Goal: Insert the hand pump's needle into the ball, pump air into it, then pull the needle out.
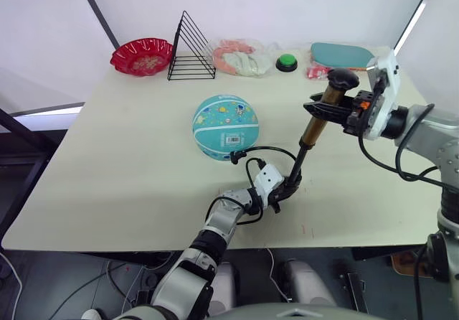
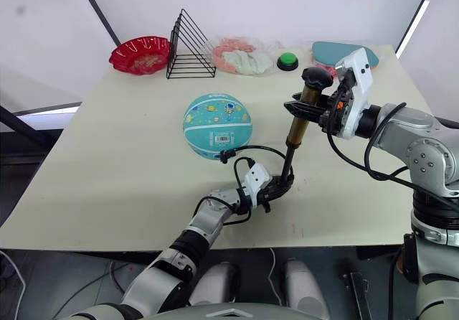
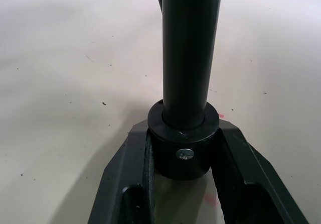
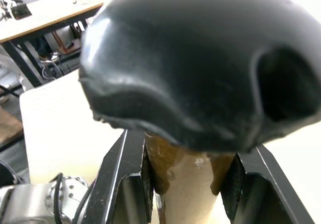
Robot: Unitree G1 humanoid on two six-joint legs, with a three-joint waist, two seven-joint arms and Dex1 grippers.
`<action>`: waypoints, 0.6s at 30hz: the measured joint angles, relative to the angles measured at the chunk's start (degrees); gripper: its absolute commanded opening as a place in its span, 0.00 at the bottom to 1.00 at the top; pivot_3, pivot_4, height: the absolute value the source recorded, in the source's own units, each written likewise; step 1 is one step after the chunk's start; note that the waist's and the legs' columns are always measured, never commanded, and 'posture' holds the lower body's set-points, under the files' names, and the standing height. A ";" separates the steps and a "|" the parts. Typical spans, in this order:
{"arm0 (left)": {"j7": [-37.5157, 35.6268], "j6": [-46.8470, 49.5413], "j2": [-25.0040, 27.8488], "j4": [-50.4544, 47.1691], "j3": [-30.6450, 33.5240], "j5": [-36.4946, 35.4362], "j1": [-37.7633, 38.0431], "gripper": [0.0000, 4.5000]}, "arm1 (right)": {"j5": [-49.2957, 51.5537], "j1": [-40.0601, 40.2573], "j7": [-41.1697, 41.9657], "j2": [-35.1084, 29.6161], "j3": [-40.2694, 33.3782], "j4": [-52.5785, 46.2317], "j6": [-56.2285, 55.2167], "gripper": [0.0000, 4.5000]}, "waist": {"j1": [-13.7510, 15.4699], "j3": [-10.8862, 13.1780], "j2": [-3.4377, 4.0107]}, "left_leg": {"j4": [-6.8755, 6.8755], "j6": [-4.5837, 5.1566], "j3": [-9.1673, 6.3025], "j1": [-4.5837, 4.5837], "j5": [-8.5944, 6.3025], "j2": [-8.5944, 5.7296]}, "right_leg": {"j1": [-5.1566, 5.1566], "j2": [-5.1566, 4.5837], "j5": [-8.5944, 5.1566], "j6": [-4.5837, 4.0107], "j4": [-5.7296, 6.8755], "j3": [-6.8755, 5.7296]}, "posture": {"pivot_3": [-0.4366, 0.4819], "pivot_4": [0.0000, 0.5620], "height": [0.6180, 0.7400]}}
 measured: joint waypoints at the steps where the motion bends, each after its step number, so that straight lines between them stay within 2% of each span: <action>1: 0.04 0.01 0.05 0.01 0.01 0.02 0.00 0.23 | -0.29 0.17 0.21 0.09 0.37 -0.01 -0.51 0.24 | -0.05 -0.01 0.02 | 0.00 0.00 0.01 0.05 0.00 0.00 | 0.03 0.00 0.00 0.00 0.01 0.00 | 0.48 0.27 1.00; 8: 0.88 0.19 0.34 1.26 0.15 0.76 -0.19 0.23 | -6.01 4.49 3.73 1.93 6.86 2.01 -10.37 0.24 | -0.59 -0.66 -0.13 | 0.00 0.00 0.01 0.49 0.00 0.11 | 0.43 0.10 -0.04 -0.07 0.02 0.00 | 0.48 0.27 1.00; 11: 1.30 0.25 0.63 1.65 0.26 0.89 0.00 0.23 | -11.14 8.13 5.05 4.04 12.78 5.80 -16.59 0.24 | -0.71 -1.38 -0.53 | -0.05 0.00 -0.03 0.65 -0.01 0.20 | 0.55 0.20 -0.13 -0.23 0.02 -0.04 | 0.48 0.27 1.00; 18: 1.31 0.40 0.53 1.48 0.49 0.80 0.45 0.23 | -19.83 11.44 6.00 9.20 19.61 15.88 -25.58 0.24 | -0.79 -1.74 -0.52 | -0.09 0.00 0.01 0.73 -0.01 0.19 | 0.58 0.21 -0.13 -0.24 0.02 0.00 | 0.48 0.27 1.00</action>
